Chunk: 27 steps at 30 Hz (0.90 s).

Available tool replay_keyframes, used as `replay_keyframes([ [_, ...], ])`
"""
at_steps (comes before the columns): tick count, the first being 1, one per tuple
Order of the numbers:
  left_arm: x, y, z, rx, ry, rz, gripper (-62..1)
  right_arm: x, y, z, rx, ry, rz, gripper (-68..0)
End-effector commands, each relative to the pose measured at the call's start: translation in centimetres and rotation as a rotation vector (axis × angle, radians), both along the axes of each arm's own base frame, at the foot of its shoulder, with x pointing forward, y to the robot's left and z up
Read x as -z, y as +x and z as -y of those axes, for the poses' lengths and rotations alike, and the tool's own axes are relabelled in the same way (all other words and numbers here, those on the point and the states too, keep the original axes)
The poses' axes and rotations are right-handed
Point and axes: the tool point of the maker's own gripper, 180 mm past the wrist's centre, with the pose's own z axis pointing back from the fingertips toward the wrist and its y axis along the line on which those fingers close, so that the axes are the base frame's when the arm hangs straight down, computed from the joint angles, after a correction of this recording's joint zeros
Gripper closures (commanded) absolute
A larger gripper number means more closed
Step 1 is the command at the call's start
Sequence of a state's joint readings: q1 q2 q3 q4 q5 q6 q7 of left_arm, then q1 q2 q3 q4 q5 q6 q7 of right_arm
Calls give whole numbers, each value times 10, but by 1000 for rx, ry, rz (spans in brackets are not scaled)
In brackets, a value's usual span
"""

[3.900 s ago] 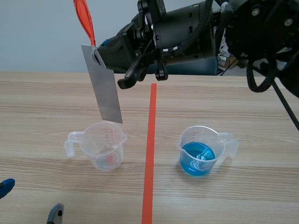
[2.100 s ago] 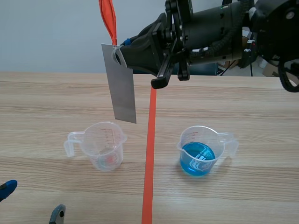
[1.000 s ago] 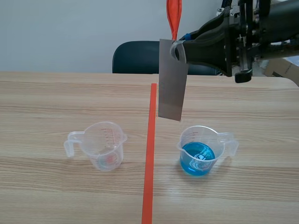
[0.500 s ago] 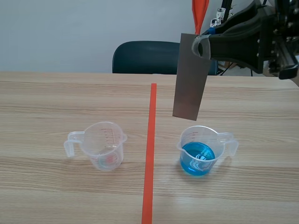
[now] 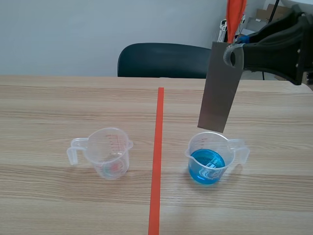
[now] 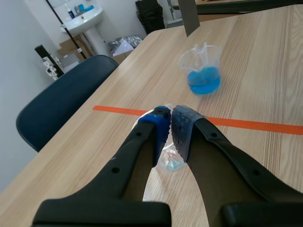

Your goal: Do the redox reaction experiment. move the plate over the blue solution

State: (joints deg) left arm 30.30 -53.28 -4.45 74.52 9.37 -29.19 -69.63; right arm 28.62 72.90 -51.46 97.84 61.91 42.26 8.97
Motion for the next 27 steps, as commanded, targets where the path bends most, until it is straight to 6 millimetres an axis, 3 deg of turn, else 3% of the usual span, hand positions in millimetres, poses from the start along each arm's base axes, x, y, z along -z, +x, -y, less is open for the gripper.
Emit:
replay_keyframes([
  [1, -6, 8, 5, -1, -23, 25, -52, -7, -2, 0, -13, 6, 18, -6],
  [5, 0, 21, 15, 12, 13, 29, -40, -8, -4, 6, -6, 3, 24, -6],
  [15, -6, 58, 37, 21, 31, 38, -40, -8, -9, 20, -2, -23, 54, -6],
  [27, 15, 77, 94, 120, 106, -16, -40, -6, -10, 16, -21, -16, 72, -6],
])
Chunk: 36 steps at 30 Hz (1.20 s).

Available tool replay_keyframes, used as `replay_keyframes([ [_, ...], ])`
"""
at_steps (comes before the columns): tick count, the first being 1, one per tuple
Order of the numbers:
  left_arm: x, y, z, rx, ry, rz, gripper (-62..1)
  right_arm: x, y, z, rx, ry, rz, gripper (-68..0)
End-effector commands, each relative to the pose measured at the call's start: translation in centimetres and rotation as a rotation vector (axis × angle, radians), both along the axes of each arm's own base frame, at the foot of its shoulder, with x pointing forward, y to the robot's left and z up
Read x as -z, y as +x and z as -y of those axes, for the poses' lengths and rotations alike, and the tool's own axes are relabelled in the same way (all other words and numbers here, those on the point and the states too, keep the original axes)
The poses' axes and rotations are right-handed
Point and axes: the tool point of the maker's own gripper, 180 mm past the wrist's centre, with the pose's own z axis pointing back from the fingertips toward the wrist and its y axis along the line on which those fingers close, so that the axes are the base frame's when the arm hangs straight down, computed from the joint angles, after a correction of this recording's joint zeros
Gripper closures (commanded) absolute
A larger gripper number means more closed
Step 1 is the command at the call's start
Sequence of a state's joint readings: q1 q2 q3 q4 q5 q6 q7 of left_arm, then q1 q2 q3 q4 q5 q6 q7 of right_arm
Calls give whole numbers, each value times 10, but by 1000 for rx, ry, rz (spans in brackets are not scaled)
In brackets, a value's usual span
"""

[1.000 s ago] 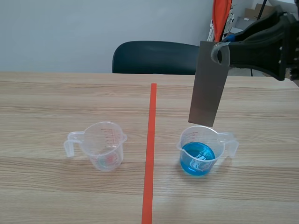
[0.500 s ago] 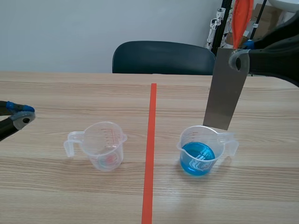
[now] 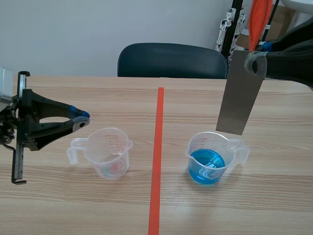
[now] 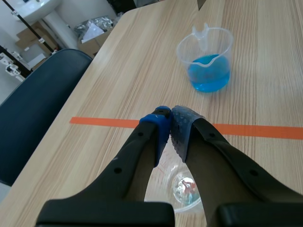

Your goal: Do the redox reaction experiment. move the plate over the blue solution

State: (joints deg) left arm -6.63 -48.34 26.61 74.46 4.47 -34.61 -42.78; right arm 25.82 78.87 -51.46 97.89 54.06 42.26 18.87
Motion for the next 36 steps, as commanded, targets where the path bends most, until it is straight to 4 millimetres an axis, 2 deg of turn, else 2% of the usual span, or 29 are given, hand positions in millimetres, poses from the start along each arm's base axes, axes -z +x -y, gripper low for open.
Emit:
replay_keyframes([
  [1, -8, 3, 11, 7, -42, 12, -40, -9, 0, -7, -21, 37, 19, -6],
  [10, -6, 12, 55, 42, -60, 4, -40, -6, -2, -18, -47, 51, 28, -6],
  [23, 4, 11, 96, 68, -46, -44, -40, -5, -2, -20, -51, 54, 27, -6],
  [30, 20, 8, 114, 96, -39, -114, -40, -5, -2, -20, -50, 53, 27, -6],
  [36, 43, 12, 119, 73, -20, -183, -40, -5, -2, -20, -50, 53, 27, -6],
])
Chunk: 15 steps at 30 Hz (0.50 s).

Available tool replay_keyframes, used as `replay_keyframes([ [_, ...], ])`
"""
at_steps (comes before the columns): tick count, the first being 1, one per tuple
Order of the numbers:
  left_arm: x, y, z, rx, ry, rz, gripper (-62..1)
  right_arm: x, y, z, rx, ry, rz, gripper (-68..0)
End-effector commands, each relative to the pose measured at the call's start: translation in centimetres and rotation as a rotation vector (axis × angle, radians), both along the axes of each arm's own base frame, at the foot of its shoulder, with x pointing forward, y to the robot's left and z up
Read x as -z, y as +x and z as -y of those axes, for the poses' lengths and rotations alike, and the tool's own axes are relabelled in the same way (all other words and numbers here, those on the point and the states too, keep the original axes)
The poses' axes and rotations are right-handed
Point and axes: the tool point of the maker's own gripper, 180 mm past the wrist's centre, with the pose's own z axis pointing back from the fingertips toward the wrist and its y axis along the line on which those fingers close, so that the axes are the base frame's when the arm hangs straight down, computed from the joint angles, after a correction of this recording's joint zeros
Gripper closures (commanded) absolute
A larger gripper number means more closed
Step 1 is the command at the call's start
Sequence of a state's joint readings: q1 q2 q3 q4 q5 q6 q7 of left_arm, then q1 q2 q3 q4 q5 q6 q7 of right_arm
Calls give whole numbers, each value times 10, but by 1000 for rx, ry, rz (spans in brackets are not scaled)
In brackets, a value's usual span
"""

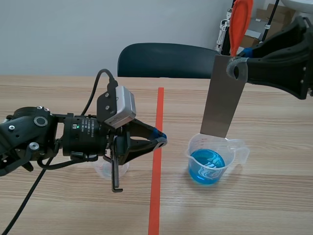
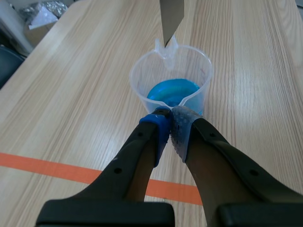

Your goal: Do the redox reaction experiment. move the plate over the blue solution

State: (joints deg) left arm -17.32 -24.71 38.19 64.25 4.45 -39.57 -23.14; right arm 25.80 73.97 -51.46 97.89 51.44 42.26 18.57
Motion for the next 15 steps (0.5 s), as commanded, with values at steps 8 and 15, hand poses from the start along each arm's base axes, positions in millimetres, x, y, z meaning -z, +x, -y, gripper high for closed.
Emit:
replay_keyframes([
  [8, -8, 5, 5, -3, -42, -1, -40, -9, 1, 1, -2, 18, 11, -6],
  [15, -12, 9, 5, -3, -41, 13, -40, -9, 1, 1, -2, 17, 11, -6],
])
